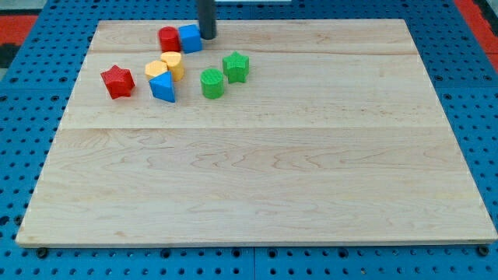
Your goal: Move the green circle towards the center
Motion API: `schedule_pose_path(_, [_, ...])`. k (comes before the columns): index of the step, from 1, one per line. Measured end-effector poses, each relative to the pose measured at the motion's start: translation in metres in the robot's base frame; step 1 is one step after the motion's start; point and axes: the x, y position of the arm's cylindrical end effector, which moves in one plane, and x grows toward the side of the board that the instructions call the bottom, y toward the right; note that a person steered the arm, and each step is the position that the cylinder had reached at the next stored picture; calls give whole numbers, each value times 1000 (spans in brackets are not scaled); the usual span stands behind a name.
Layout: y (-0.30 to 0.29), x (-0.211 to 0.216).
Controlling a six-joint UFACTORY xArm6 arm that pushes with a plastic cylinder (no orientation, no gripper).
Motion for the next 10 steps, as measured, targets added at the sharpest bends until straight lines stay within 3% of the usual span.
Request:
schedule_pose_path(2, [-26,0])
schedule_pose_path(5, [-24,57])
schedule_pose_path(10, [-23,113])
